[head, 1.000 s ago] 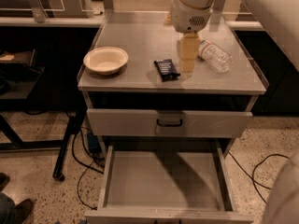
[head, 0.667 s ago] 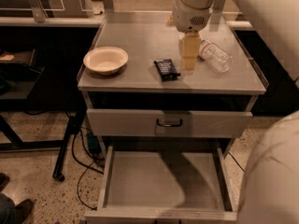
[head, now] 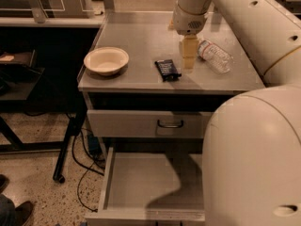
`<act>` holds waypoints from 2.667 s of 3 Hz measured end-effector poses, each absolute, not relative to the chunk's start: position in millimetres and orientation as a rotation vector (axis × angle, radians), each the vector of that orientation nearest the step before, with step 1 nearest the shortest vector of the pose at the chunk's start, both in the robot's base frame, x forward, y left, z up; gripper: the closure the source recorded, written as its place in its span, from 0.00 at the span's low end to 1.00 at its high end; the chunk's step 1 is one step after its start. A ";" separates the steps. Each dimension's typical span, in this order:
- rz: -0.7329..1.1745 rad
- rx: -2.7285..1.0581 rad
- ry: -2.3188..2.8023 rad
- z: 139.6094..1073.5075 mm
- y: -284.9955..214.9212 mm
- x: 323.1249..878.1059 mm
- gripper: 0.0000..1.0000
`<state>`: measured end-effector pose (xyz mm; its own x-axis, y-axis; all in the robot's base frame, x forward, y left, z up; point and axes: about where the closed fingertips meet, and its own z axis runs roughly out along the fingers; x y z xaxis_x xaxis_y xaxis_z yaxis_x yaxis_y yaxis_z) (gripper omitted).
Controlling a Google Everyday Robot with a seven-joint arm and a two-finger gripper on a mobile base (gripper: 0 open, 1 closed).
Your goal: Place rxbar blueberry into middle drawer
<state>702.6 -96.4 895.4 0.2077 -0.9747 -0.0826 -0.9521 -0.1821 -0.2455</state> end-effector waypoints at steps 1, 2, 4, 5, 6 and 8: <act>-0.140 -2.239 1.807 893.6 -91.4 706.1 0.00; -0.094 -2.265 1.808 870.9 -82.9 715.0 0.00; -0.055 -2.289 1.817 849.2 -79.5 724.7 0.00; -0.037 -2.298 1.823 839.3 -79.1 729.6 0.00; -0.026 -2.301 1.827 832.2 -79.4 734.9 0.00; -0.003 -2.303 1.827 822.4 -80.1 742.0 0.00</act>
Offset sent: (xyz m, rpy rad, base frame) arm 0.0124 0.0149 -0.0370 0.0079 0.0767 0.0354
